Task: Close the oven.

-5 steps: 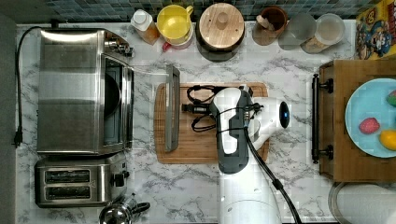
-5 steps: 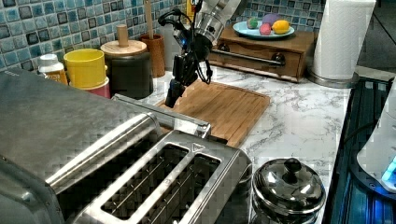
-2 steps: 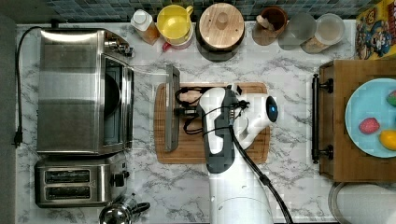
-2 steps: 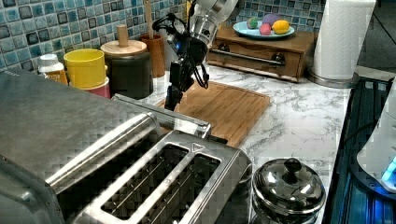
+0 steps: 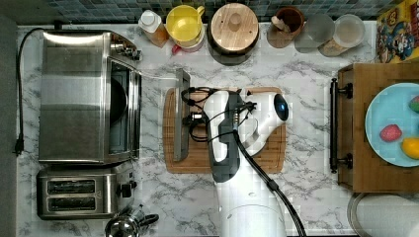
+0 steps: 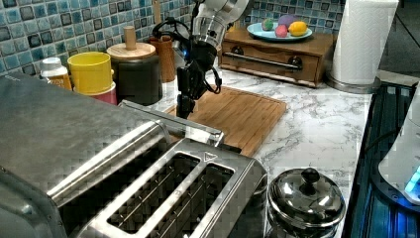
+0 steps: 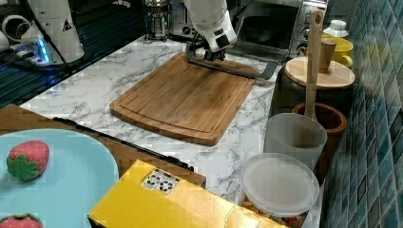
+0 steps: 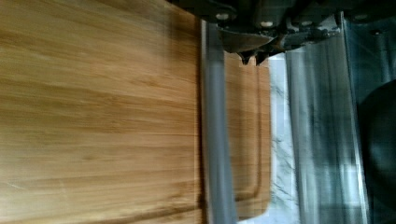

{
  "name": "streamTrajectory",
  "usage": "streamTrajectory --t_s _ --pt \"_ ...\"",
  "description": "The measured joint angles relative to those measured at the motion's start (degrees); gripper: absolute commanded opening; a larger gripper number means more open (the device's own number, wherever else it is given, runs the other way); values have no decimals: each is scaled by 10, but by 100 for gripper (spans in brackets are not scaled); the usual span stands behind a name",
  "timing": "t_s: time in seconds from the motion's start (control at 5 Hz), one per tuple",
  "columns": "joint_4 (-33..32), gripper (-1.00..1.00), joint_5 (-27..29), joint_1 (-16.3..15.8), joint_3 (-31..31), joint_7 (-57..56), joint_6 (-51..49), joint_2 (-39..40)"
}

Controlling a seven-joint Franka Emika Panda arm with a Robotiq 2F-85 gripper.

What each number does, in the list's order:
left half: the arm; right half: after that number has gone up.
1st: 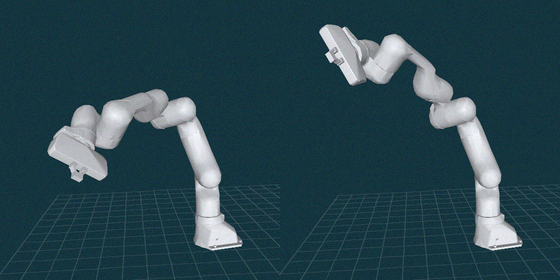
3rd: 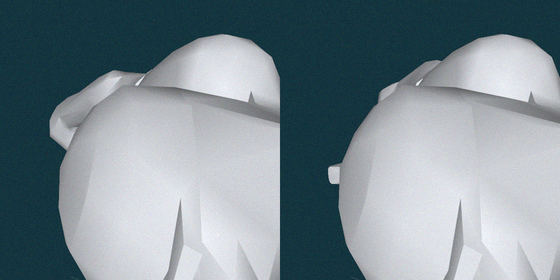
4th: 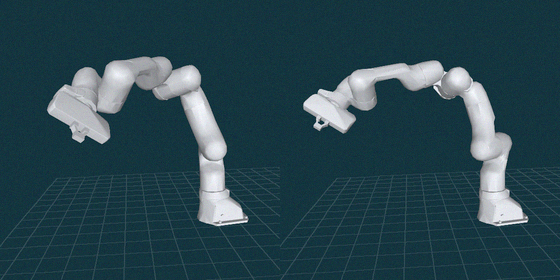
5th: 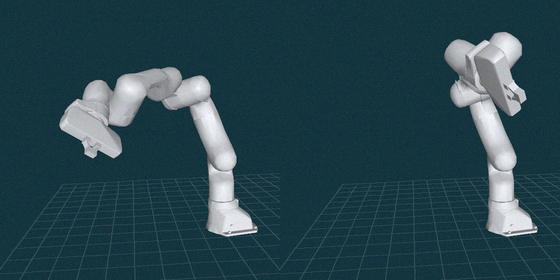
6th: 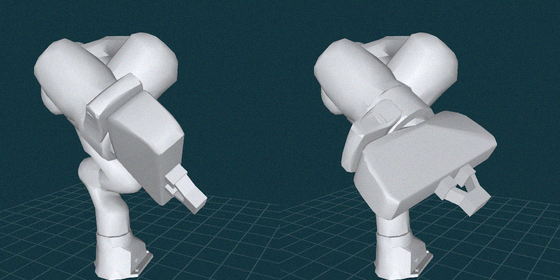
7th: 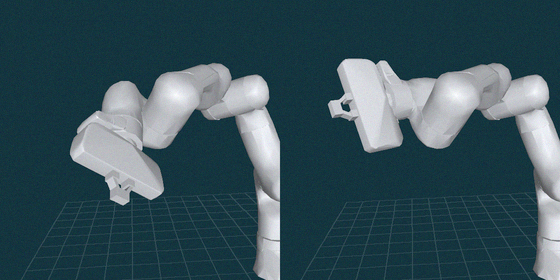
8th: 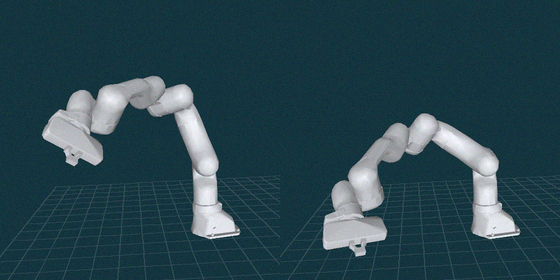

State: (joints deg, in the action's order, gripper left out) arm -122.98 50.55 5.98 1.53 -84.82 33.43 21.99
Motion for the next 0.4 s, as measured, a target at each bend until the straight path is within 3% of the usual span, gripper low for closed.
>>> streamTrajectory --t_s 0.4 --pt "21 -100 8 0 3 10 -18 21"
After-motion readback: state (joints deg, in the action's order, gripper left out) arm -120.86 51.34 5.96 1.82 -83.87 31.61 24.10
